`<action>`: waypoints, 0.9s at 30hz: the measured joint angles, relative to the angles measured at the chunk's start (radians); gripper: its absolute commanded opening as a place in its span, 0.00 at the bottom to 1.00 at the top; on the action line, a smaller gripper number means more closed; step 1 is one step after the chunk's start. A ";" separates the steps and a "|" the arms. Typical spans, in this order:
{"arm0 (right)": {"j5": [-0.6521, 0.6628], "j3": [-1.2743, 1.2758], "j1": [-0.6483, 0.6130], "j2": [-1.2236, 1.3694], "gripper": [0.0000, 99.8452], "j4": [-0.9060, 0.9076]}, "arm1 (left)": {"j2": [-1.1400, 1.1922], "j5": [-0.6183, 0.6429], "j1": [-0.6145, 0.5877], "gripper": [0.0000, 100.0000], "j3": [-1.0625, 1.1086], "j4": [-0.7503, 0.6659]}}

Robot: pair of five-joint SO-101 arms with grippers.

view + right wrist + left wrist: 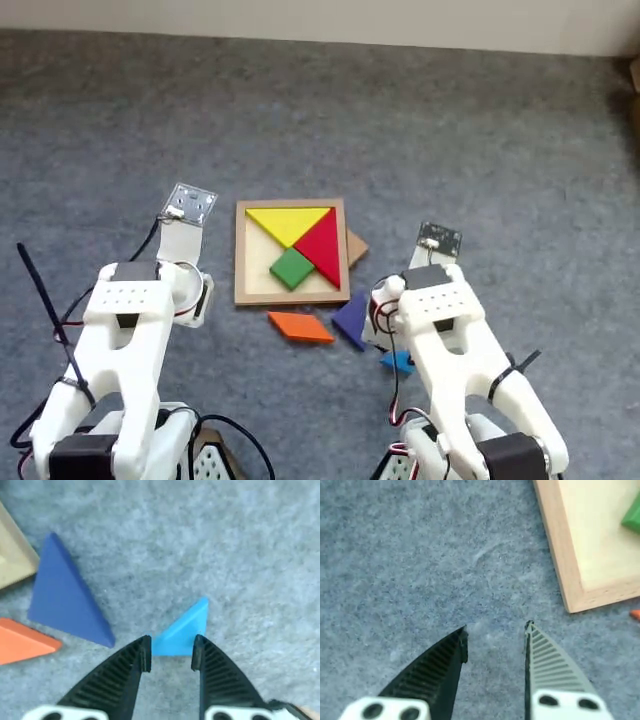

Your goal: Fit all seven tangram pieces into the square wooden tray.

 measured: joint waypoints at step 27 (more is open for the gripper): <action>0.104 0.124 0.058 -0.002 0.13 -0.095 | 0.000 0.000 0.000 0.18 0.002 0.000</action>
